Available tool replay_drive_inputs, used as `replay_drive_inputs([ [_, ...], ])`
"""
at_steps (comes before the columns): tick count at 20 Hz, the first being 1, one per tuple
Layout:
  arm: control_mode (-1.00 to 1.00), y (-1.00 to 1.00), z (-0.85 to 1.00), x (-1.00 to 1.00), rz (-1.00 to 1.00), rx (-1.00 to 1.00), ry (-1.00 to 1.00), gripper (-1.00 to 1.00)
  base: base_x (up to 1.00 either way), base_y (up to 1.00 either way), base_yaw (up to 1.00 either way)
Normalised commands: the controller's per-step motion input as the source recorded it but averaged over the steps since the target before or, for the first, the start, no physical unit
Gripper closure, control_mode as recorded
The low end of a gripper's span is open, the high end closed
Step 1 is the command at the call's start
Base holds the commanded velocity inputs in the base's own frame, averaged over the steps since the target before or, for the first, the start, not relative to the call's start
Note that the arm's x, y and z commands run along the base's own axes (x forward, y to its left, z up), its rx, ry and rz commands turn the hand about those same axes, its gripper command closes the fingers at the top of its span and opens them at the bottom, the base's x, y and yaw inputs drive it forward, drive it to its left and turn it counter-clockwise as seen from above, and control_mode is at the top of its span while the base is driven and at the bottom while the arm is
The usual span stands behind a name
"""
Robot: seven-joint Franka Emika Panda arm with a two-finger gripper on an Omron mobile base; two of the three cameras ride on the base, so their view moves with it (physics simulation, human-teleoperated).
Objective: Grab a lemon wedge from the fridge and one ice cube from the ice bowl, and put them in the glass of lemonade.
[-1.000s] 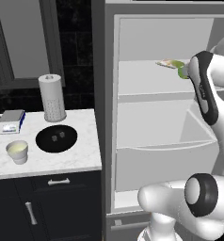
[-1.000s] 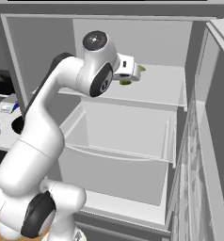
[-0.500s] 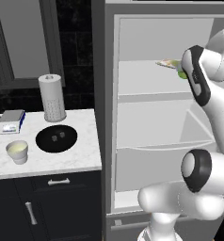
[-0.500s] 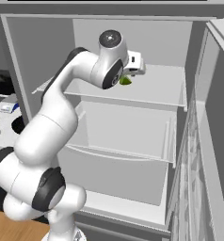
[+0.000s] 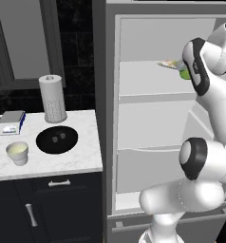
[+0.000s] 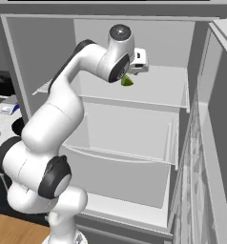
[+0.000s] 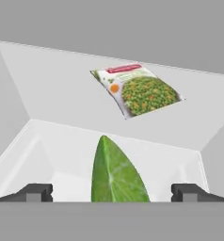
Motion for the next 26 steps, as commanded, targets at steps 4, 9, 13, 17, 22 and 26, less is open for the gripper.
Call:
replay_drive_inputs([
  [4,-1.00,0.00,-0.14,0.00,0.08,0.00,0.00,-1.00,0.00,0.00,0.00],
  [9,-1.00,0.00,-0.05,-0.05,0.05,0.00,0.00,-1.00,0.00,0.00,0.00],
  [13,-1.00,0.00,-0.23,0.00,0.01,0.00,0.00,-1.00,0.00,0.00,0.00],
  [17,-1.00,0.00,-0.25,0.00,0.00,0.00,0.00,-1.00,0.00,0.00,0.00],
  [22,-1.00,0.10,-0.31,0.01,0.00,0.00,0.00,-1.00,0.00,0.00,0.00],
  [26,-1.00,0.08,-0.01,0.06,0.00,0.00,0.00,-1.00,0.00,0.00,0.00],
])
